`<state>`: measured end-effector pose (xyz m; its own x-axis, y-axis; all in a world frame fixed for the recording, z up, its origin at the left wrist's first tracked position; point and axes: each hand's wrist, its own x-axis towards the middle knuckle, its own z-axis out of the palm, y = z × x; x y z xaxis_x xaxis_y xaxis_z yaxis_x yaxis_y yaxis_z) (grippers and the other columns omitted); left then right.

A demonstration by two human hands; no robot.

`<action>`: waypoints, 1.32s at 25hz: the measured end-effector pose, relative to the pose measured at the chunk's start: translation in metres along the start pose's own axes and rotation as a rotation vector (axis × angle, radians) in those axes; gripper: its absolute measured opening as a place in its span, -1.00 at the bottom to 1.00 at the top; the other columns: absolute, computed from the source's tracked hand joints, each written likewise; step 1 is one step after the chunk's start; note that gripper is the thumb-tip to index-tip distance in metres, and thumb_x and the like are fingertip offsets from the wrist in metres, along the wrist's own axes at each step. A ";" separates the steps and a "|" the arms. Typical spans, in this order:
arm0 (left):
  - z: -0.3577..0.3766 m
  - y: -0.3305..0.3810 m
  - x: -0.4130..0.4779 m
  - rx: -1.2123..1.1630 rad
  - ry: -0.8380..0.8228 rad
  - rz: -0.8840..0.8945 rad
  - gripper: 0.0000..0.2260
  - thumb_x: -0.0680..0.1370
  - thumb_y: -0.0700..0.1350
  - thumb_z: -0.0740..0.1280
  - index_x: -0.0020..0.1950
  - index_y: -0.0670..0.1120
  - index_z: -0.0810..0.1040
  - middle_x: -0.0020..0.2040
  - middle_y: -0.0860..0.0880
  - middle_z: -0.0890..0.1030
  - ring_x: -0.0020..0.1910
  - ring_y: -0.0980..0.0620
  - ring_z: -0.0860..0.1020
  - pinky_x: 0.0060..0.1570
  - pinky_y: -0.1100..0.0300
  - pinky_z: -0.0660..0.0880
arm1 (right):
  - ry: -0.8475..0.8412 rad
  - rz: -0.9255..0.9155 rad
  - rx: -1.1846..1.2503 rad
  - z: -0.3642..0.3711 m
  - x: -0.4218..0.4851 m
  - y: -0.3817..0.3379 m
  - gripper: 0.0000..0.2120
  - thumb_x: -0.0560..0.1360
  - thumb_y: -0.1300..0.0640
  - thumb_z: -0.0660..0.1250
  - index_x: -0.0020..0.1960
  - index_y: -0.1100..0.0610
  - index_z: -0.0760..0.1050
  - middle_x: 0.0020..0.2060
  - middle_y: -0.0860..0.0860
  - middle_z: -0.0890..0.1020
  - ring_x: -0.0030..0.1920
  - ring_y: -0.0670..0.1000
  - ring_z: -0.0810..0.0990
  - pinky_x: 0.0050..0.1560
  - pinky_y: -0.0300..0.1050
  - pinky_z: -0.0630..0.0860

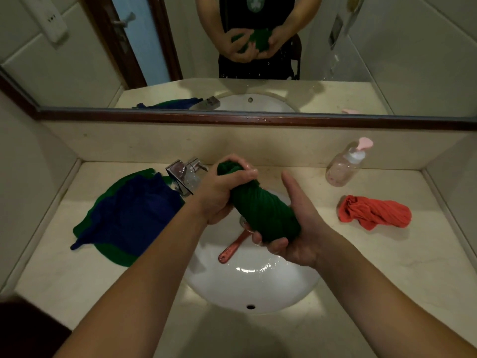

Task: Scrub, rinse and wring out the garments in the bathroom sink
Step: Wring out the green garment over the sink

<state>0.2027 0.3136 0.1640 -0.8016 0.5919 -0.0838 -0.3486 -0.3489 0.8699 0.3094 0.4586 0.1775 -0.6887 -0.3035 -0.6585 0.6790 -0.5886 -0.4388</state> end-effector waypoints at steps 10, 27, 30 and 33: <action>0.038 -0.027 0.002 0.518 0.571 0.220 -0.79 0.54 -0.10 0.47 -0.22 -0.07 0.50 -0.28 -0.03 0.55 -0.25 0.07 0.58 -0.19 0.15 0.61 | 0.607 -0.487 -1.146 0.001 0.022 -0.024 -0.46 0.71 -0.17 0.00 0.08 0.25 0.55 -0.29 0.12 0.55 -0.27 0.14 0.55 -0.35 -0.11 0.45; 0.025 -0.062 0.027 0.184 0.725 -0.090 -0.86 0.46 -0.17 0.49 -0.22 -0.01 0.56 -0.13 -0.14 0.64 -0.10 -0.12 0.62 0.02 -0.07 0.62 | 0.653 -0.619 -1.500 -0.025 0.042 -0.025 -0.62 0.73 -0.01 0.02 -0.10 0.14 0.46 -0.37 0.01 0.50 -0.33 0.04 0.54 -0.45 -0.34 0.25; 0.011 -0.055 0.014 0.084 0.461 -0.031 -0.78 0.40 -0.12 0.59 -0.06 -0.04 0.60 -0.02 -0.19 0.61 -0.06 -0.17 0.62 0.03 -0.11 0.63 | 0.450 -0.397 -0.885 -0.023 0.028 -0.020 -0.54 0.69 -0.20 0.10 0.11 0.15 0.57 -0.16 0.17 0.70 -0.19 0.17 0.72 -0.34 -0.12 0.61; 0.008 -0.041 0.006 0.071 0.329 -0.064 -0.56 0.36 -0.11 0.57 0.20 -0.05 0.56 0.16 -0.19 0.53 0.02 -0.14 0.62 -0.04 0.06 0.62 | 0.296 -0.251 -0.582 -0.022 0.015 -0.005 -0.53 0.62 -0.32 0.18 0.20 0.01 0.60 0.01 0.14 0.73 0.00 0.18 0.74 0.01 0.22 0.69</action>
<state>0.2160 0.3373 0.1316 -0.8969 0.3407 -0.2821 -0.3783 -0.2604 0.8883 0.3016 0.4733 0.1567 -0.8004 0.0552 -0.5969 0.5912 -0.0922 -0.8013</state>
